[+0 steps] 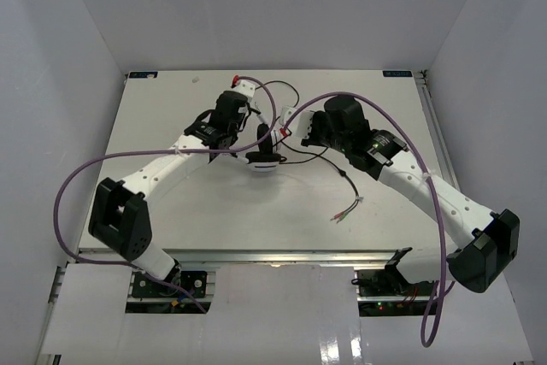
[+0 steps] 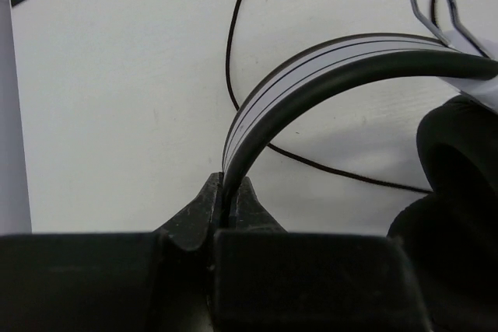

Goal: Wrap the headphones

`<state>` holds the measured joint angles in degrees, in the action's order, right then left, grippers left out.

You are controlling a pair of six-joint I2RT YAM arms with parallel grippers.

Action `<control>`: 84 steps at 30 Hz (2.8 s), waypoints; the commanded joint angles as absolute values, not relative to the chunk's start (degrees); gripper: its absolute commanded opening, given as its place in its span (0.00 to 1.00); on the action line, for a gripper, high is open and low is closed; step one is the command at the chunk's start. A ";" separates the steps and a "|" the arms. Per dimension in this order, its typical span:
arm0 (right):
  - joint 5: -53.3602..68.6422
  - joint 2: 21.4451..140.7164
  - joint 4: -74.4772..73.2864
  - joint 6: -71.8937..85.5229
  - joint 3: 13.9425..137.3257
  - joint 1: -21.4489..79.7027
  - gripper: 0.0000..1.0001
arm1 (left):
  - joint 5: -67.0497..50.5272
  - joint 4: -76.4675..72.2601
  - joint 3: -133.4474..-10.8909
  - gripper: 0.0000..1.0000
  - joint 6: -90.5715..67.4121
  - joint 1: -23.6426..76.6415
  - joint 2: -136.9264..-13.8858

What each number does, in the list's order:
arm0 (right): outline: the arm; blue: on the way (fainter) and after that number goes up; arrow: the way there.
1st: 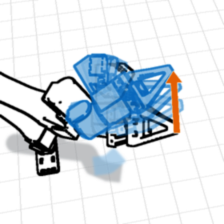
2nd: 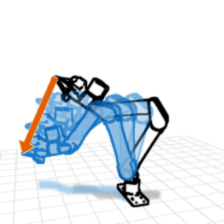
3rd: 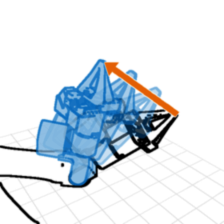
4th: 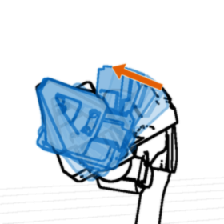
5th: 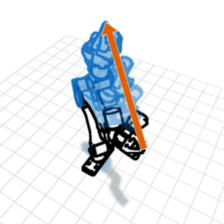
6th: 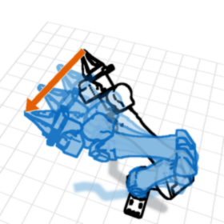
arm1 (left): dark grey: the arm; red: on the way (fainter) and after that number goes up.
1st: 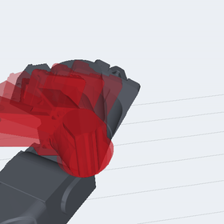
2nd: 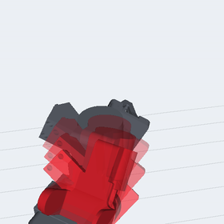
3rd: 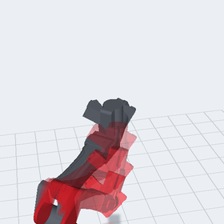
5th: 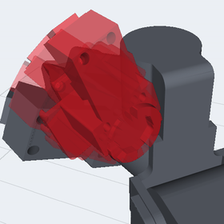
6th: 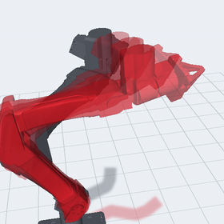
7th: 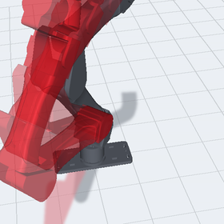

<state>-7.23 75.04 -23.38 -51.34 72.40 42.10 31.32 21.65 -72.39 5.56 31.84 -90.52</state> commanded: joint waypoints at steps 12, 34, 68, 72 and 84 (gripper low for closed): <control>21.86 80.53 -3.72 -25.72 73.76 24.96 0.08 | -26.29 22.14 -68.12 0.00 -0.32 31.38 -70.11; 69.16 88.07 52.46 30.94 58.71 18.83 0.50 | -20.48 3.20 -89.53 0.00 -38.95 31.87 -73.40; 66.56 80.02 29.51 -1.27 52.13 38.58 0.16 | 31.89 2.73 -91.53 0.00 -62.70 32.17 -73.45; 64.65 77.16 26.04 -2.41 50.74 39.09 0.08 | 38.78 2.16 -93.87 0.00 -55.89 30.46 -75.06; 17.06 68.70 -22.85 -33.87 71.38 41.91 0.08 | 47.07 -0.44 -85.70 0.00 -6.48 29.50 -87.45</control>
